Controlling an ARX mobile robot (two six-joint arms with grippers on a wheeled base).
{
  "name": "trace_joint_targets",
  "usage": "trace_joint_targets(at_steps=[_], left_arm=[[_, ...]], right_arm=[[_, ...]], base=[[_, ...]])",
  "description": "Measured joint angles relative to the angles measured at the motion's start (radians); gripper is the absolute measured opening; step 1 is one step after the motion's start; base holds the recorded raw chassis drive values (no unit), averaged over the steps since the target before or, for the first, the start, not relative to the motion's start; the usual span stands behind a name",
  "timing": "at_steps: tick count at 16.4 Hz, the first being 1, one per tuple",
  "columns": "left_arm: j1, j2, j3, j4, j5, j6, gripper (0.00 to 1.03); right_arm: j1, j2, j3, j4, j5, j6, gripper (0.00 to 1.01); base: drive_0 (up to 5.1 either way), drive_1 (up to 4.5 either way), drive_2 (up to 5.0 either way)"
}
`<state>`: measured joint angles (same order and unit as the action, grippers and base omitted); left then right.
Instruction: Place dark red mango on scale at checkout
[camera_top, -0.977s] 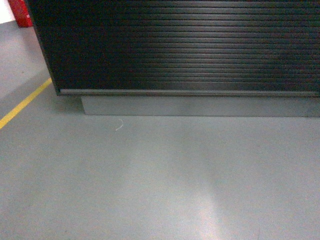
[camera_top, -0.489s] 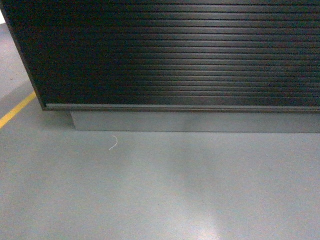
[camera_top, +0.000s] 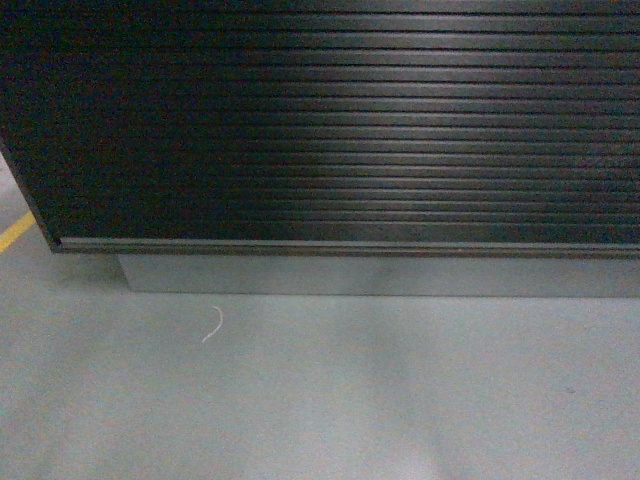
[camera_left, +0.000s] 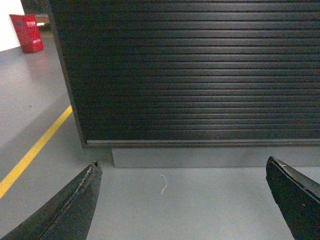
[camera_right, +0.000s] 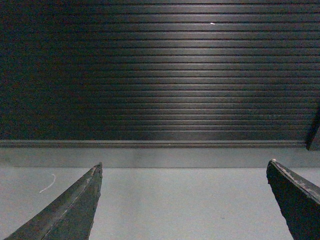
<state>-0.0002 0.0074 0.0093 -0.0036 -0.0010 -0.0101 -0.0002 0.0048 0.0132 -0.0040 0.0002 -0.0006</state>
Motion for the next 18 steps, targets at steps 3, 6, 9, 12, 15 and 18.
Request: trace_joint_targets(at_steps=[3,6,9,12,15,18], left_arm=[[0.0,0.0,0.0,0.0,0.0,0.0,0.98],[0.0,0.0,0.0,0.0,0.0,0.0,0.98],[0.0,0.0,0.0,0.0,0.0,0.0,0.98],[0.0,0.0,0.0,0.001,0.0,0.0,0.98],[0.0,0.0,0.0,0.0,0.0,0.0,0.98],[0.0,0.0,0.0,0.002,0.0,0.0,0.98]], right_arm=[[0.0,0.0,0.0,-0.002,0.0,0.0,0.98],[0.0,0.0,0.0,0.001,0.0,0.0,0.98],[0.0,0.0,0.0,0.0,0.0,0.0,0.98],[0.0,0.0,0.0,0.001,0.0,0.0,0.98],[0.0,0.0,0.0,0.0,0.0,0.0,0.98],[0.0,0.0,0.0,0.0,0.0,0.0,0.98]], base=[[0.1,4.35,-4.2],[0.1,4.35,-4.2],[0.0,3.92,-3.8],[0.0,3.07,-3.0],[0.0,3.07,-3.0],[0.0,3.07,-3.0]])
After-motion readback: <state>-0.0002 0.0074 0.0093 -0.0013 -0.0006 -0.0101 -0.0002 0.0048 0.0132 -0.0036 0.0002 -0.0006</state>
